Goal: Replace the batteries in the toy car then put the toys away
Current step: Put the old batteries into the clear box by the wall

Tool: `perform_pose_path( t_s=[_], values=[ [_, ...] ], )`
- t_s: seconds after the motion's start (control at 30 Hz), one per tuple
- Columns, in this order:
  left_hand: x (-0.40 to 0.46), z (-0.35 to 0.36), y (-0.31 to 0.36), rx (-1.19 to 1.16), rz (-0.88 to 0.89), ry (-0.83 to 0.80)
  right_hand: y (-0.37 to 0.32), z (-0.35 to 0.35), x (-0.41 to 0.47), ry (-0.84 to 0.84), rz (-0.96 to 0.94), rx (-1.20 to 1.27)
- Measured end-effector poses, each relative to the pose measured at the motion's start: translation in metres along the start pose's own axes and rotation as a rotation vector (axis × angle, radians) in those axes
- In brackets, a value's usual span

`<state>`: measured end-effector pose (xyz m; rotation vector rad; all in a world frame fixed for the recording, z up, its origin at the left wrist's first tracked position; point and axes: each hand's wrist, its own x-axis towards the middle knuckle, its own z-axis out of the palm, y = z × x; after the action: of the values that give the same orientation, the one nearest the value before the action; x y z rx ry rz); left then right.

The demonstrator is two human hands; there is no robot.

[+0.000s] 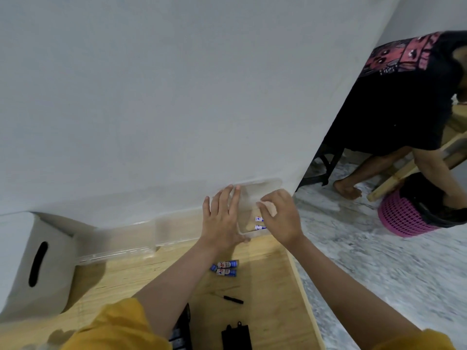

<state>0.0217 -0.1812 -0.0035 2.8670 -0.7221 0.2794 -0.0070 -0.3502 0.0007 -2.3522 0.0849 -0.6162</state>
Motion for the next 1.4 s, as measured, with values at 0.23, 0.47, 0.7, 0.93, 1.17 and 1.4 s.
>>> perform_pose_path(
  t_s=[0.23,0.47,0.7,0.93,1.17,1.4],
  values=[
    [-0.007,0.007,-0.002,-0.048,0.073,0.103,0.011,-0.027,0.015,0.066,-0.232,-0.195],
    [-0.016,0.019,-0.002,-0.159,0.244,0.185,0.022,-0.029,-0.012,-0.131,-0.231,-0.138],
    [-0.015,0.018,0.004,-0.105,0.237,-0.020,0.030,-0.017,-0.037,-0.224,-0.203,-0.285],
    [-0.015,0.017,0.003,-0.143,0.241,-0.010,0.033,-0.007,-0.036,-0.119,-0.259,-0.330],
    [-0.014,0.019,0.001,-0.127,0.294,0.045,0.037,0.001,-0.036,0.022,-0.458,-0.452],
    [-0.018,0.018,-0.006,-0.151,0.299,-0.093,0.031,0.002,-0.042,-0.130,-0.260,-0.453]
  ],
)
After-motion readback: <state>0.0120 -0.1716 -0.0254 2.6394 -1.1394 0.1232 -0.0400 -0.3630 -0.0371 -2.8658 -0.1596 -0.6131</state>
